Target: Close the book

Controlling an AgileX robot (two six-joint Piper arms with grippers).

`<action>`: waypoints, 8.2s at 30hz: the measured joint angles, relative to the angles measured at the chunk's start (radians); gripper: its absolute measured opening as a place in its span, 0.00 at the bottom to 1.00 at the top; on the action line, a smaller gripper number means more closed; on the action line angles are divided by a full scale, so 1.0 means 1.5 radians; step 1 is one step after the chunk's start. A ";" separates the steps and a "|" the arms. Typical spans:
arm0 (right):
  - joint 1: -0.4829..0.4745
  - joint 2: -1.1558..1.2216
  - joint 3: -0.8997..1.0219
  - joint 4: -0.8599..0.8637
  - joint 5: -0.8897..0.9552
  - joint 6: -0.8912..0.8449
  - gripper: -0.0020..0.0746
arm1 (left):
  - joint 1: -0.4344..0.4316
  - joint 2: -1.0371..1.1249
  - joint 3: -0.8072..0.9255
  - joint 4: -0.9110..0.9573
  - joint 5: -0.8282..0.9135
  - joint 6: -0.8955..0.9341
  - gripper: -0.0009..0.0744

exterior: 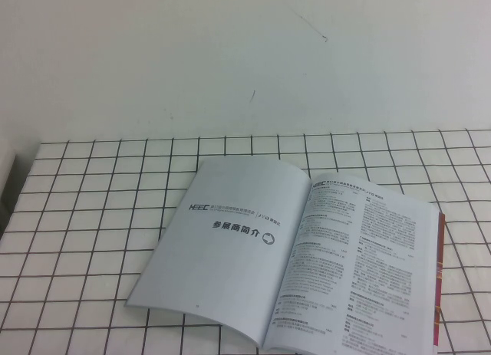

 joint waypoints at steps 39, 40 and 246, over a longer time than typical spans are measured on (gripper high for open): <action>0.000 0.000 0.000 0.000 0.000 0.000 0.02 | 0.020 0.000 0.000 0.000 0.000 0.000 0.01; 0.000 0.000 0.000 0.000 0.000 0.000 0.02 | 0.023 0.000 0.000 0.000 0.000 0.000 0.01; 0.229 1.270 -0.631 0.638 0.102 -0.716 0.02 | -0.016 1.285 -0.660 -0.738 0.185 0.616 0.01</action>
